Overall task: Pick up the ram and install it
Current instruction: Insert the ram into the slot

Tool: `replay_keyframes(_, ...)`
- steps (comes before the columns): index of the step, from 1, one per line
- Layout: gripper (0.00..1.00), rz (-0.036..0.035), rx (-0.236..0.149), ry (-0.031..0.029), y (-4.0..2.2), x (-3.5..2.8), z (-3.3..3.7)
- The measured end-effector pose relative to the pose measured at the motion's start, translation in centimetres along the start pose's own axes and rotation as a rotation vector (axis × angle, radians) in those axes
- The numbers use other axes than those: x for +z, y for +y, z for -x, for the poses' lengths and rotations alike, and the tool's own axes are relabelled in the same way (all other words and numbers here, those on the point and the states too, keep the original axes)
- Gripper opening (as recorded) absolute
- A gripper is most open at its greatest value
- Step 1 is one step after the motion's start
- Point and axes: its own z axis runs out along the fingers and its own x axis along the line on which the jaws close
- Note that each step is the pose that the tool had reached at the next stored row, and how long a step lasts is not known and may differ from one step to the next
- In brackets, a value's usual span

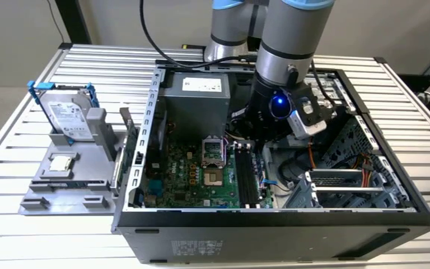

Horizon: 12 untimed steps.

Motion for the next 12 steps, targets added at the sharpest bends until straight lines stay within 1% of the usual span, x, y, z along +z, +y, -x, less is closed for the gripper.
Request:
replay_keyframes(1,0.0,0.0,0.0,0.0,-0.02,0.02,0.0)
replay_keyframes(2,0.0,0.0003,0.0,-0.0001,-0.04,0.16,0.0)
replay_keyframes(6,0.0,0.0001,0.0,-0.0001,-0.06,0.88,0.03)
replay_keyframes(9,0.0,-0.0001,0.0,0.0005,-0.04,1.42,0.22)
replay_keyframes(12,0.0,-0.0002,0.0,0.0006,-0.25,1.64,0.29)
